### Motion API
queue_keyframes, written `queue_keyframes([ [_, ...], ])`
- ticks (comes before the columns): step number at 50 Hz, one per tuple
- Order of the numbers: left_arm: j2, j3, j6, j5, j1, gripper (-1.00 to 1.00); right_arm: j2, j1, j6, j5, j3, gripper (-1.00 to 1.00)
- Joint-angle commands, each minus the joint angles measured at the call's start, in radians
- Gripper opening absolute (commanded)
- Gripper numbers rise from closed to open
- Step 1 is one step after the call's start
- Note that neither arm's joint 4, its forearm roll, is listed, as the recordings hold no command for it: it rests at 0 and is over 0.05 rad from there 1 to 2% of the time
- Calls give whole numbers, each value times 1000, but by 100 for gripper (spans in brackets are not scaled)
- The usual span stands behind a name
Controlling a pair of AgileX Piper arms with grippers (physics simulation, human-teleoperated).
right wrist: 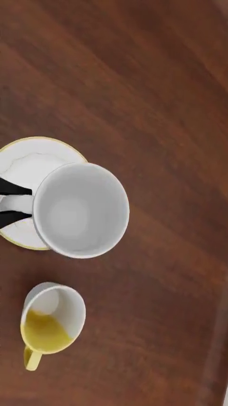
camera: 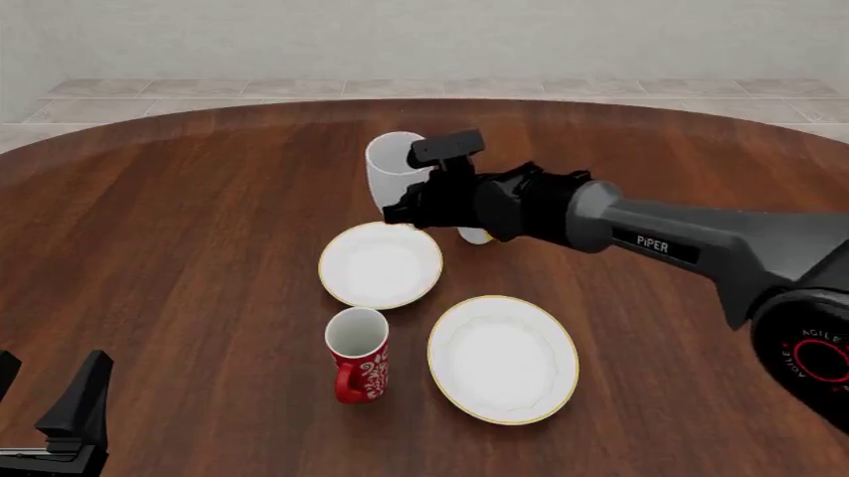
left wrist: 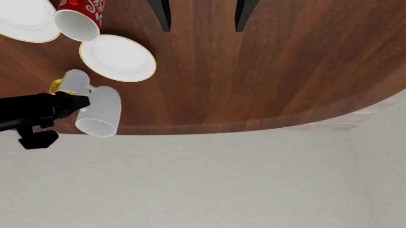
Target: Put the white mug on the left plate.
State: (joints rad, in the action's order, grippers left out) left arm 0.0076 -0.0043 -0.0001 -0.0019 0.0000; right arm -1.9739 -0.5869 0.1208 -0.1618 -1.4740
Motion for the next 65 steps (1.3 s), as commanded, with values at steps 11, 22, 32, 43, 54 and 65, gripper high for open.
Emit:
queue_keyframes([
  [11,0,0,0,0,0,100,-26,-28,13,17,29,-100],
  [22,0,0,0,0,0,100,-34,-44,13,19,35,-100],
  [32,0,0,0,0,0,100,-54,-59,21,27,41,-100],
  [43,0,0,0,0,0,100,-62,-64,26,36,57,-100],
  [54,0,0,0,0,0,100,-56,-62,35,51,87,-100],
  [65,0,0,0,0,0,100,-60,-60,40,67,111,-100],
])
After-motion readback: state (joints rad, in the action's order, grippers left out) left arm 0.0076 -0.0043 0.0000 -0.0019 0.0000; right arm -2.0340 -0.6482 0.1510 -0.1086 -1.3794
